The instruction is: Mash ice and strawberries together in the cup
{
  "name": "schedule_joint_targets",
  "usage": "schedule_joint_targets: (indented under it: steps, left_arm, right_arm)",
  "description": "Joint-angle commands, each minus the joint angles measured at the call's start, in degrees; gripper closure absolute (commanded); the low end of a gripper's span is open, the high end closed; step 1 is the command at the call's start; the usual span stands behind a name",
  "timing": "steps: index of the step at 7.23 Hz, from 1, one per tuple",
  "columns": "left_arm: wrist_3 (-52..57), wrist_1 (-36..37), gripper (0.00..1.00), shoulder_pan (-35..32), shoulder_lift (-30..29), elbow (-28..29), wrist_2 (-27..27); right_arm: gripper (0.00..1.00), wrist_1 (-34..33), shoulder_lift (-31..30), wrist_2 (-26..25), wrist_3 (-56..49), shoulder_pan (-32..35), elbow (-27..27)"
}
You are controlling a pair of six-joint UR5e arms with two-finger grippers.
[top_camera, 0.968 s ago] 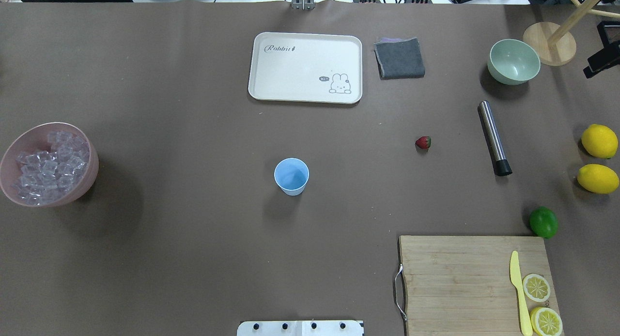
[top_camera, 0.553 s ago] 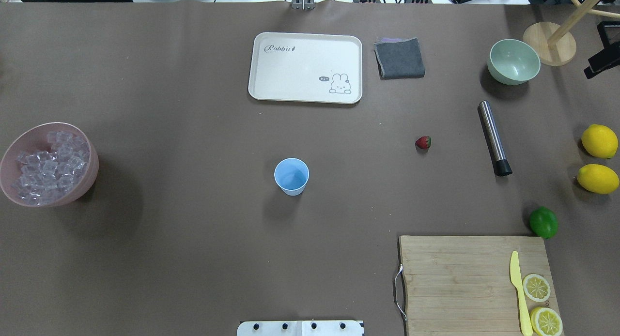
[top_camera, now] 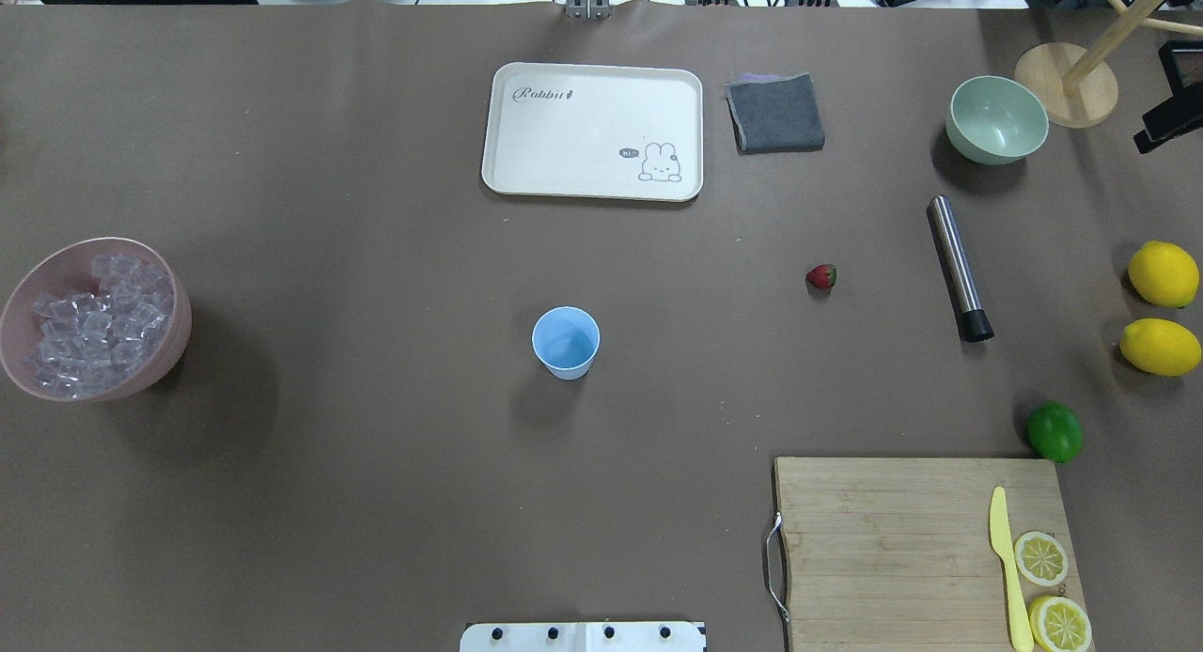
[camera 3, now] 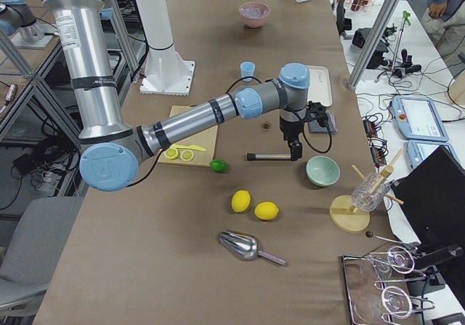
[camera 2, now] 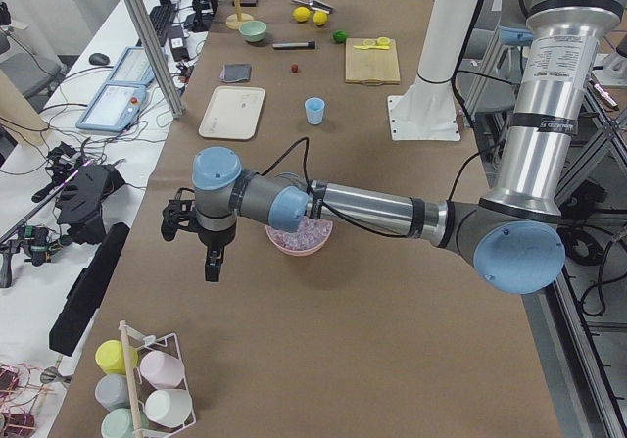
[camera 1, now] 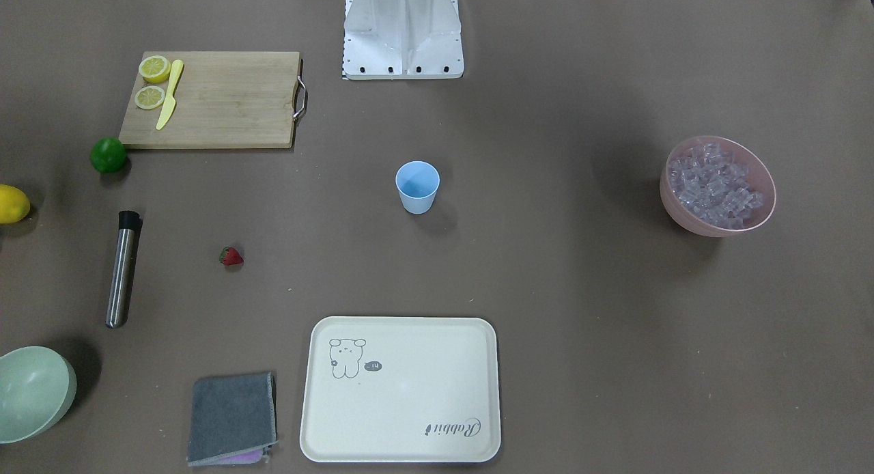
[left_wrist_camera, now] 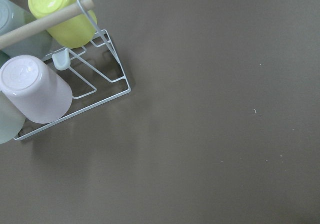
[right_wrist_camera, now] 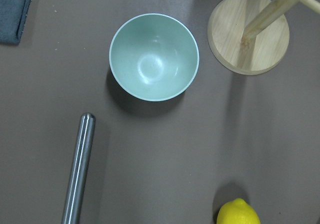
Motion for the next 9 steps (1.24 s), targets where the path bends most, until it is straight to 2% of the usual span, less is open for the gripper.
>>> schedule_joint_targets:
  steps: [1, 4, 6, 7, 9]
  left_arm:
    - [0.46, -0.11, 0.02, 0.71, -0.87, -1.70, -0.15]
    - [0.46, -0.11, 0.02, 5.61, -2.44, -3.04, 0.11]
    - [0.55, 0.07, 0.02, 5.72, -1.67, -3.12, -0.15]
    - [0.55, -0.02, 0.02, 5.64, -0.36, -3.47, -0.06]
    - [1.51, -0.63, 0.02, 5.28, 7.44, -10.47, -0.15]
  right_arm:
    - [0.00, 0.00, 0.64, 0.01, 0.12, 0.00, 0.81]
    - [0.00, 0.00, 0.13, 0.10, 0.12, 0.00, 1.95]
    - [0.00, 0.00, 0.04, 0.89, 0.20, 0.00, 2.23]
    - [0.00, -0.09, -0.05, 0.72, 0.20, 0.00, 2.14]
    - [0.00, -0.09, 0.12, 0.89, 0.20, 0.00, 2.14]
